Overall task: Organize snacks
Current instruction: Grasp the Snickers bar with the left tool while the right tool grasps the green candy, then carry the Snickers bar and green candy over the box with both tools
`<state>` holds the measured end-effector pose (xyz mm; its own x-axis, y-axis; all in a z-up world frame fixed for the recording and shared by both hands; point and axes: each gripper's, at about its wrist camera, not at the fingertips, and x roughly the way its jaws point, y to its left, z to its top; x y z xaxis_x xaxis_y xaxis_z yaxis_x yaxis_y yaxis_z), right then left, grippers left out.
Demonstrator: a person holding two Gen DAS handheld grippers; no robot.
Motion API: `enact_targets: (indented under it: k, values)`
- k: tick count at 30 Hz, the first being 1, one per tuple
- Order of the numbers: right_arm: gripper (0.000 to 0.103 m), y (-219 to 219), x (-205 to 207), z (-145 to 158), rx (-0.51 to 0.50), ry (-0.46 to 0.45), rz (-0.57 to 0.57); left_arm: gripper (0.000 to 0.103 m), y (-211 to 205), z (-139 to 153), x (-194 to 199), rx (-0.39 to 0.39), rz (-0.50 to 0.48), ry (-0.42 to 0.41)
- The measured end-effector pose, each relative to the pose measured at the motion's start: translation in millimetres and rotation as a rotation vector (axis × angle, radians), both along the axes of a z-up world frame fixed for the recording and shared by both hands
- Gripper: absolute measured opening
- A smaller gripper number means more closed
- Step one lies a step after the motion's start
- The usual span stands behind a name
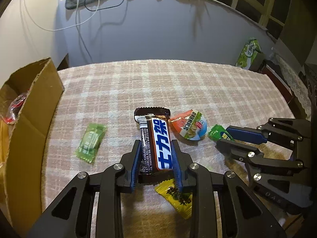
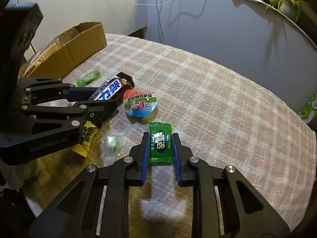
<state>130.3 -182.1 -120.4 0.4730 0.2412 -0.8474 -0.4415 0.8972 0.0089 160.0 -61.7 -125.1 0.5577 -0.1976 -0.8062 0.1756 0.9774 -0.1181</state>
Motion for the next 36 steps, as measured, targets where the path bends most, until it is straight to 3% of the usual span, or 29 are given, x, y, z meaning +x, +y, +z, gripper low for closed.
enact_targets:
  k: [18,36]
  values:
    - [0.021,-5.2,-15.2,48.8,0.063,-0.098,-0.029,0.027,34.8,52.1,-35.7,-0.061,0.051,-0.111]
    - [0.021,55.9,-10.4,94.2,0.097,-0.182,0.069,0.027,91.8,86.7,-63.6,-0.076,0.168,-0.214]
